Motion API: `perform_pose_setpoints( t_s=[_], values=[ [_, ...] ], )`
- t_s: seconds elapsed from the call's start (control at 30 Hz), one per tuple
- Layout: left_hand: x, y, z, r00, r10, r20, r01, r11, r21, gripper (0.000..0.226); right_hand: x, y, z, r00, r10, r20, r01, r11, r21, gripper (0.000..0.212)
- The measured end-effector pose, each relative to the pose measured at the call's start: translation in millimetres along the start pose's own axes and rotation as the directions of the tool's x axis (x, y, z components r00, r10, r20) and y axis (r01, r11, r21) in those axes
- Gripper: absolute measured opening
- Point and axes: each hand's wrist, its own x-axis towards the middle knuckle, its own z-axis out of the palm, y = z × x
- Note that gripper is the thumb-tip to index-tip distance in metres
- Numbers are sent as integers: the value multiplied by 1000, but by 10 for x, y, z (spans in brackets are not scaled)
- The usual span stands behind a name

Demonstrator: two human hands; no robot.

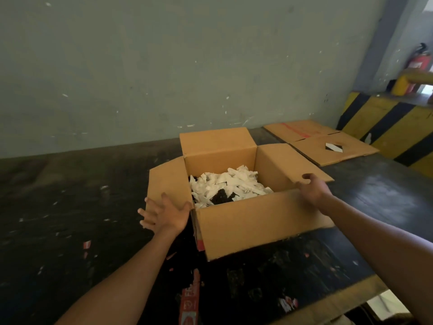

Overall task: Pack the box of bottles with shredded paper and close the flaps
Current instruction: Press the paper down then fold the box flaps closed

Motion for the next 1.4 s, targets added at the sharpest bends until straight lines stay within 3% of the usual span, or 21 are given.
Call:
perform_pose_setpoints(
  t_s=[0.13,0.2,0.27,0.33,0.4,0.43,0.53,0.63,0.7,0.8,0.93,1.03,1.2,1.27,1.33,1.4],
  values=[
    [79,45,-40,995,-100,-30,101,994,34,98,168,-13,15,986,167,-10,-162,967,198,57],
    [96,79,-70,981,-189,-33,188,982,-28,102,246,-21,33,968,250,0,-239,925,297,65],
    [127,111,-96,949,-311,-51,293,931,-220,104,326,-23,57,962,271,22,-258,883,393,68],
    [152,140,-130,897,-437,-74,347,796,-495,102,438,4,117,964,264,16,-240,847,474,68],
    [161,176,-162,867,-477,-146,260,682,-684,96,473,-13,176,962,271,-9,-227,824,519,68],
    [146,200,-175,867,-451,-212,184,684,-706,92,454,-43,201,962,272,-18,-221,817,533,68],
    [61,291,-243,856,-286,-431,-64,769,-637,80,347,-155,245,956,291,-22,-233,805,546,72],
    [-35,405,-344,754,-72,-652,-379,763,-523,77,332,-167,251,939,341,-34,-255,762,596,74],
    [-90,484,-371,685,100,-721,-560,706,-434,77,309,-159,254,934,354,-49,-244,733,635,79],
    [-200,619,-324,738,328,-589,-639,621,-455,64,258,-114,276,927,362,-95,-200,693,693,85],
    [-225,623,-59,751,643,-147,-644,667,-374,47,208,-86,275,934,326,-148,-123,680,723,87],
    [-211,575,128,716,690,102,-677,723,-137,48,204,-93,247,944,300,-138,-111,682,723,83],
    [-190,600,244,694,677,244,-712,695,98,44,162,-120,253,974,130,-183,22,756,654,57],
    [-181,619,238,697,662,275,-710,692,132,44,127,-125,307,980,8,-198,102,836,539,48],
    [-178,613,223,695,657,293,-712,685,153,43,125,-99,387,971,-143,-194,191,947,258,38],
    [-177,591,205,692,656,302,-714,686,144,41,102,-61,453,957,-276,-84,273,961,-51,30]
  ],
)
